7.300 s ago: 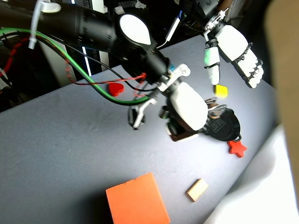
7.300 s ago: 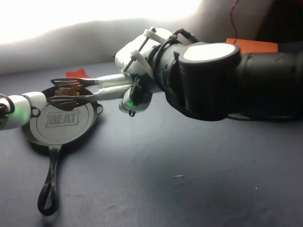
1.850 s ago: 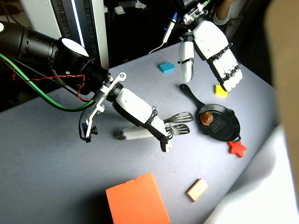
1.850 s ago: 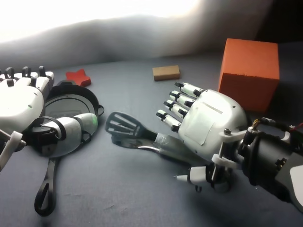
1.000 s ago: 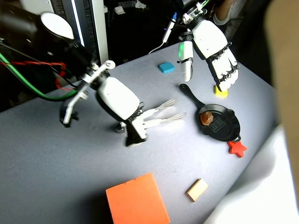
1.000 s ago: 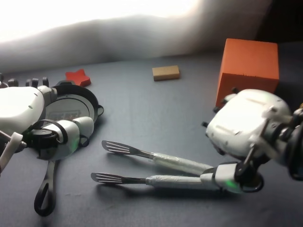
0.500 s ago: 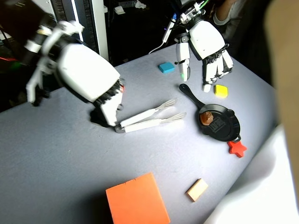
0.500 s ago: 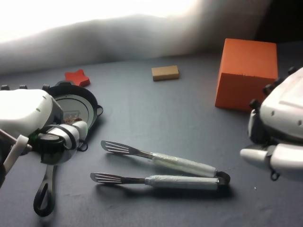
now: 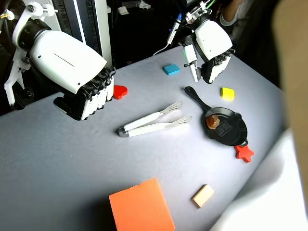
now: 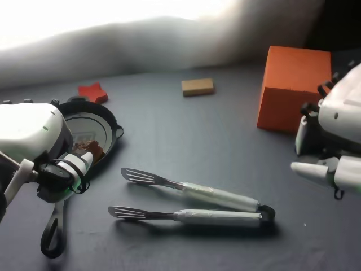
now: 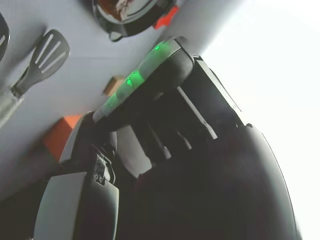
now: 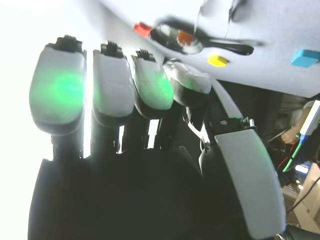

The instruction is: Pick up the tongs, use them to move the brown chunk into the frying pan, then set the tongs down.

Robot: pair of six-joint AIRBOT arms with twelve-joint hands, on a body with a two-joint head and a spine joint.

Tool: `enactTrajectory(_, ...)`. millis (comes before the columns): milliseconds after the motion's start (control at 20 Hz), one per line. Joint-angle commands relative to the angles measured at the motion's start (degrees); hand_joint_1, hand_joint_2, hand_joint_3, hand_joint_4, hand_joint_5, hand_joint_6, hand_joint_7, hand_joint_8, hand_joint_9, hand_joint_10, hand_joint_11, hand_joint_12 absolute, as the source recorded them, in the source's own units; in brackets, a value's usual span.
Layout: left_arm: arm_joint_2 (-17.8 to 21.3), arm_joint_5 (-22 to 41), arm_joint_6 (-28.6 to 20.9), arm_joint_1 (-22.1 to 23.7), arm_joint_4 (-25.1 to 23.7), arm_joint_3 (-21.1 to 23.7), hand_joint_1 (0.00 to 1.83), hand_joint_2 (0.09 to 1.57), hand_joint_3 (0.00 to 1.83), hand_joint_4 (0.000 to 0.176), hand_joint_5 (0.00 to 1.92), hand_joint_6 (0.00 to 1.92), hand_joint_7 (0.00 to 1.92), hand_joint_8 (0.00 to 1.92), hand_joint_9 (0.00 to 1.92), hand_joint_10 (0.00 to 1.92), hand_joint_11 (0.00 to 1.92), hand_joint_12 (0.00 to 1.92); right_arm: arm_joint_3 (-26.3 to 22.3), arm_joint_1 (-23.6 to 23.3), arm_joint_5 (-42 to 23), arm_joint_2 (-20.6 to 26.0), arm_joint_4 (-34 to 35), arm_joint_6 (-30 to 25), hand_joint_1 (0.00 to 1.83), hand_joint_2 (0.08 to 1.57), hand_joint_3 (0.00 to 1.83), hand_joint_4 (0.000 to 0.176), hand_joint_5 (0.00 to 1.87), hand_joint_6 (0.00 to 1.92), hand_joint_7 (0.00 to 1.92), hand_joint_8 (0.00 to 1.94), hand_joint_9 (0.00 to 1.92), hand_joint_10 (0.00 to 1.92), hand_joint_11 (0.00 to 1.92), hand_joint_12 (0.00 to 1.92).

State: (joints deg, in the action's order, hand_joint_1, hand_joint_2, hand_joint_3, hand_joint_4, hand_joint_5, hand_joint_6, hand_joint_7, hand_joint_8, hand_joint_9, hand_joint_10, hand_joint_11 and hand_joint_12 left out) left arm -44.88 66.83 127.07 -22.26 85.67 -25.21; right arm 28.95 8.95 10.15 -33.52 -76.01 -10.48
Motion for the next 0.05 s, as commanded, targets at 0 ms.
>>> enactTrajectory(0,0.29,2.96,0.33,0.52,-4.93,-0.1,0.6,1.46,0.0,0.0,0.96,1.92,1.13,1.92,1.18,1.92,1.18,1.92,0.44,-1.02,-3.45,0.14,-1.2,-0.38,0.55,1.5,0.01,0.176,1.19,1.79,1.31,1.94,1.38,1.92,1.41,1.92)
